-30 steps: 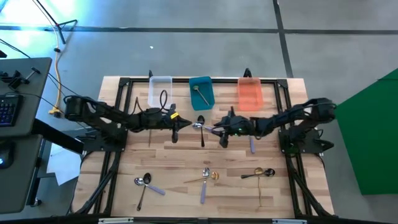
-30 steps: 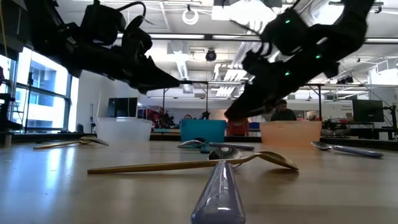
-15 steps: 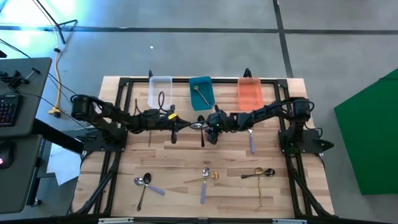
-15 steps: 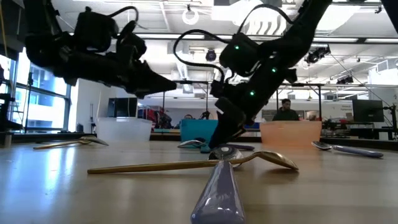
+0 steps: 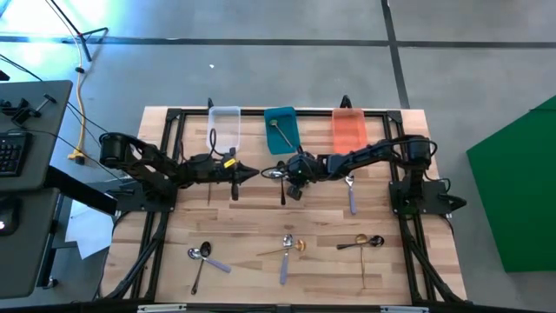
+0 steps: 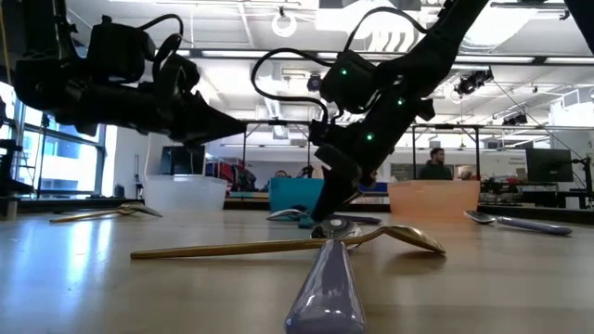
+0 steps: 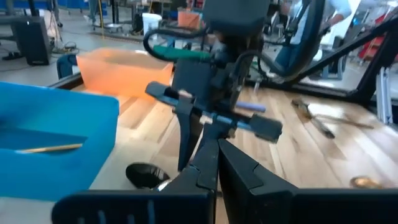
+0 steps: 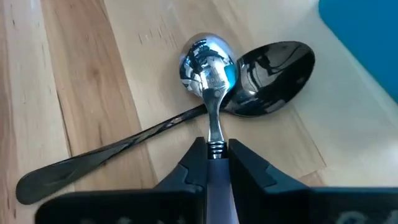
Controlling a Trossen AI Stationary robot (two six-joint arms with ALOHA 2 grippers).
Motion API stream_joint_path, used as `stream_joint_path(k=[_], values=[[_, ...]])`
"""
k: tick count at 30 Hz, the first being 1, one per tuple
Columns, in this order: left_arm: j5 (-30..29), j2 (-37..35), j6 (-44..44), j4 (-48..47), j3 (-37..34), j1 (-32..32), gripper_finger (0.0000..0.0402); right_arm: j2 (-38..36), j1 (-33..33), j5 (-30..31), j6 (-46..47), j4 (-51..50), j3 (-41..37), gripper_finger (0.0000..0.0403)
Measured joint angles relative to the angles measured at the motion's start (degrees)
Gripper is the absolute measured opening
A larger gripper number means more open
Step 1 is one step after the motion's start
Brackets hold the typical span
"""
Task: Sort silverware by color (type)
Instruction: Put the top center purple spoon into the orange bin
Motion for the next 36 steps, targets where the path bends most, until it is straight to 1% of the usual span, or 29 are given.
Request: stream_joint_path(k=[6,13,16,19,22,24,26,30,33,36], values=[[0.21,0.0,-0.46,0.18,-0.53,-0.07,0.0003,-3.26,0.04,-3.36,1.14,-3.68,-0.44,0.0031],[0.17,0.0,-2.01,0.7,-0.63,-0.07,0.0003,-13.94,-1.39,-2.68,1.92,-10.99,-0.37,0.0028],[0.14,0.0,-2.0,1.67,-0.63,-0.07,0.0003,-20.77,-3.33,-0.39,1.94,-16.2,-0.33,0.003],[0.12,0.0,-1.61,1.86,-0.63,-0.07,0.0003,-27.91,-6.76,5.23,4.11,-24.42,-0.31,0.0033],[-0.03,0.0,-1.55,1.88,-0.63,-0.05,0.0003,-33.91,-11.99,11.05,9.41,-33.45,-0.26,0.0032],[-0.28,0.0,-1.93,1.91,-0.6,0.0,0.0003,-35.8,-16.51,13.6,11.75,-37.58,-0.47,0.0032],[-0.46,0.0,-2.54,2.0,-0.27,0.04,0.0003,-36.45,-21.54,13.64,11.68,-37.92,-1.38,0.0032],[-0.47,0.0,-2.56,2.7,0.17,0.04,0.0003,-35.38,-30.65,8.59,6.74,-33.58,-5.85,0.0032],[-0.47,0.0,-2.54,2.84,0.17,0.04,0.0003,-34.49,-35.67,5.14,3.75,-27.95,-10.33,0.0032],[-0.47,-0.02,-1.97,3.39,0.42,0.09,0.0003,-33.61,-38.9,1.12,2.61,-21.28,-14.32,0.0032]])
